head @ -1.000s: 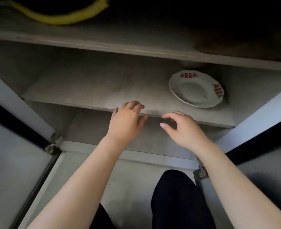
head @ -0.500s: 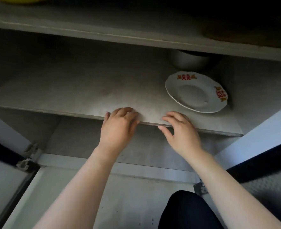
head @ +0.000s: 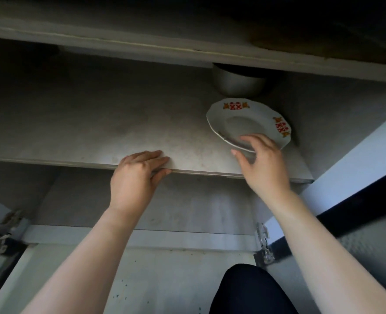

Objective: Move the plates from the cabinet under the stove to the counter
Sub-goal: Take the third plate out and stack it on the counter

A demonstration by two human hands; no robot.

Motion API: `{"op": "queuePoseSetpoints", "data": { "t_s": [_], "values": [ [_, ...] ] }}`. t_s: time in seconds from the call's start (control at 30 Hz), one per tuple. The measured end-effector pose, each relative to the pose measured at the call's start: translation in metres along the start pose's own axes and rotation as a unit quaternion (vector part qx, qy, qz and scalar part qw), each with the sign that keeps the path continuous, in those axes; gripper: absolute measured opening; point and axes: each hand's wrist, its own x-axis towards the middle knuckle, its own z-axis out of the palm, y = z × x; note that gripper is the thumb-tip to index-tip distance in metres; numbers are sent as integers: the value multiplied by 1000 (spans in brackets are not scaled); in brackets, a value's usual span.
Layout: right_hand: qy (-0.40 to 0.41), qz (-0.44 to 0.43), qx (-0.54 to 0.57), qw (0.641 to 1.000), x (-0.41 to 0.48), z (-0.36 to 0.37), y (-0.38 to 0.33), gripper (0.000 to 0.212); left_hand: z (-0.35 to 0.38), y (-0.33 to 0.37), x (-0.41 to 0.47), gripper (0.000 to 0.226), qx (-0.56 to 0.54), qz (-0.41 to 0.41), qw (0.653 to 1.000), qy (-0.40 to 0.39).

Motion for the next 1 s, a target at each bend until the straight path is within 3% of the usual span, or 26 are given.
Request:
{"op": "queuePoseSetpoints", "data": {
  "t_s": [0.27,0.63,0.87,1.0],
  "values": [
    [-12,-21,-60,998,15,7,7,19,-3,-1,3,26,-10,-20,999,-26],
    [10,-45,-16,999,-3,6,5,15,-4,-1,2,27,-24,-24,999,-36],
    [-2,-50,35,998,-29,-10,3,16,-3,-2,4,25,-18,-26,999,-28],
    [-38,-52,27,998,-26,-14,-1,26,-3,-1,5,26,-14,-29,999,-27]
  ]
}}
